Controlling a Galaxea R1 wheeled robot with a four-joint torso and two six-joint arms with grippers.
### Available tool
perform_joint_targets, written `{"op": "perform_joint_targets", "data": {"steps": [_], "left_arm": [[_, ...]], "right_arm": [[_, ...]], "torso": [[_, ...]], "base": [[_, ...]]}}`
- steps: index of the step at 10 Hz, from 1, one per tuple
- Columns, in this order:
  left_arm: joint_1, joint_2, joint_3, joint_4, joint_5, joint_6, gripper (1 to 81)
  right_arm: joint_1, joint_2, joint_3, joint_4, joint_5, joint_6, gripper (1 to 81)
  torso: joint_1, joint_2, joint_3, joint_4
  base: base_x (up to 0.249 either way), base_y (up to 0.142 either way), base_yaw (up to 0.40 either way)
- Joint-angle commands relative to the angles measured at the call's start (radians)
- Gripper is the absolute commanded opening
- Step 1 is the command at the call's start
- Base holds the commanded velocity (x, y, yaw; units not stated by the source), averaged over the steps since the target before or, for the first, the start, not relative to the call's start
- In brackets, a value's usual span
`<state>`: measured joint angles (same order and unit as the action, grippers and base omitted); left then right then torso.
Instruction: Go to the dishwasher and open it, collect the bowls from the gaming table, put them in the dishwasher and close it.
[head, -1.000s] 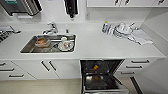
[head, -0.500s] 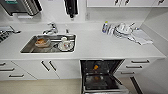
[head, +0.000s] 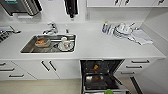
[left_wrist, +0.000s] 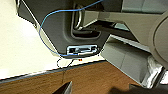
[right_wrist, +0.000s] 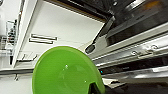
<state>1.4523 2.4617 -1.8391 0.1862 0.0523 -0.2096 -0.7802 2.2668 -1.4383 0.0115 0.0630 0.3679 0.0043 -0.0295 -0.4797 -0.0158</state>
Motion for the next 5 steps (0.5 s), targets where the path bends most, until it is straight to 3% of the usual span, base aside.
{"op": "perform_joint_targets", "data": {"steps": [1,3,5], "left_arm": [[0.125,0.119,-0.154,0.059,-0.089,0.007,81.1],[0.144,0.203,-0.236,0.047,-0.057,0.002,81.1],[0.144,0.293,-0.308,0.048,0.071,0.004,81.1]], "right_arm": [[0.176,0.079,-0.117,0.104,-0.118,0.008,1.0],[0.235,0.191,-0.24,0.177,-0.149,0.011,1.0],[0.268,0.251,-0.345,0.249,-0.199,0.011,1.0]], "torso": [[0.0,0.0,0.0,0.0],[0.0,0.0,0.0,0.0],[0.0,0.0,0.0,0.0]], "base": [[0.0,0.0,0.0],[0.0,0.0,0.0],[0.0,0.0,0.0]]}}
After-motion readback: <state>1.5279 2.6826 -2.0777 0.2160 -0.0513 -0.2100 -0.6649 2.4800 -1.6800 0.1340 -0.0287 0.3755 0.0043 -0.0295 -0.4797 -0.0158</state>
